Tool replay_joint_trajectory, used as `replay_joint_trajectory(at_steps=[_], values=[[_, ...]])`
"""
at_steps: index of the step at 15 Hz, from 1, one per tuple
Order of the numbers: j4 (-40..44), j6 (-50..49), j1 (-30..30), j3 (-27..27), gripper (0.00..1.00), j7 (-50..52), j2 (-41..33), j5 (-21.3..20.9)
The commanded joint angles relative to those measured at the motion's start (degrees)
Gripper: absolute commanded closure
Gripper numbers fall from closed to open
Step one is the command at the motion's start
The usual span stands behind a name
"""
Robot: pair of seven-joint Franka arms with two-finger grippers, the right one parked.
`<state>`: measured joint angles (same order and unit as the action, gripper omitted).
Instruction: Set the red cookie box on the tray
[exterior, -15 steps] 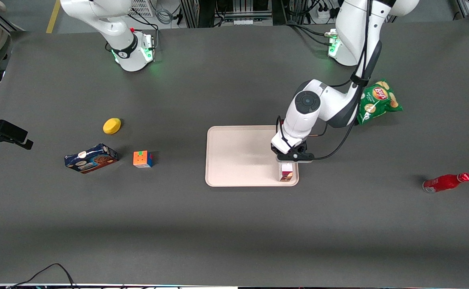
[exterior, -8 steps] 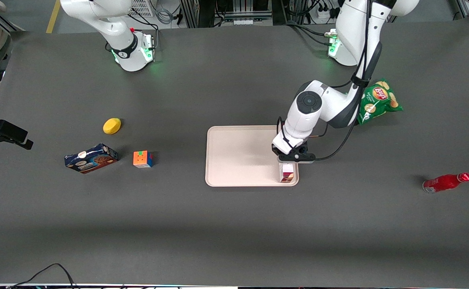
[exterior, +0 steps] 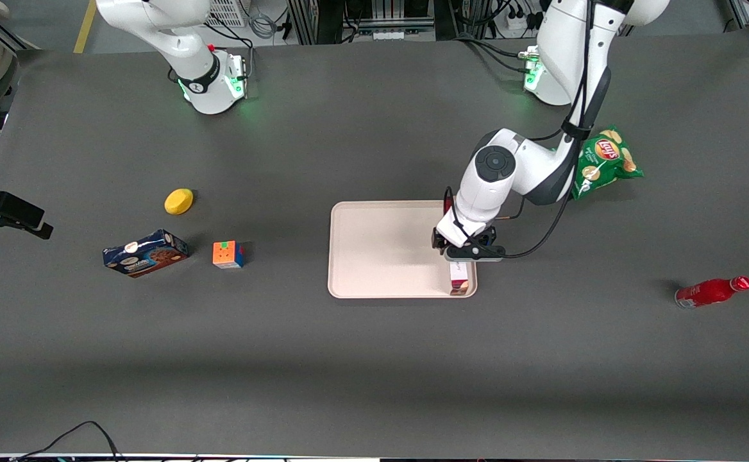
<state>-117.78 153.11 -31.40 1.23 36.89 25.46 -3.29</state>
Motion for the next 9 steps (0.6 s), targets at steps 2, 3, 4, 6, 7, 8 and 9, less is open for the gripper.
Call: replay_joint_trajectory(at_steps=[2, 3, 4, 6, 7, 8, 9], values=[[2.54, -7.00, 2.48, 0.09, 0.00, -0.49, -5.85, -1.02], [4.64, -11.21, 3.36, 0.09, 0.00, -3.29, -6.82, -0.93], [7.80, -16.39, 4.76, 0.00, 0.00, -7.06, -7.79, -0.15], [14.47, -26.24, 7.40, -0.87, 0.00, -15.32, -8.76, 0.21], [17.38, -29.94, 7.76, -2.62, 0.00, -18.84, -8.77, 0.47], [20.19, -33.02, 7.76, -4.29, 0.00, -21.49, -8.77, 1.69], [22.31, -35.84, 8.37, -5.61, 0.00, -24.04, -8.85, 3.19]])
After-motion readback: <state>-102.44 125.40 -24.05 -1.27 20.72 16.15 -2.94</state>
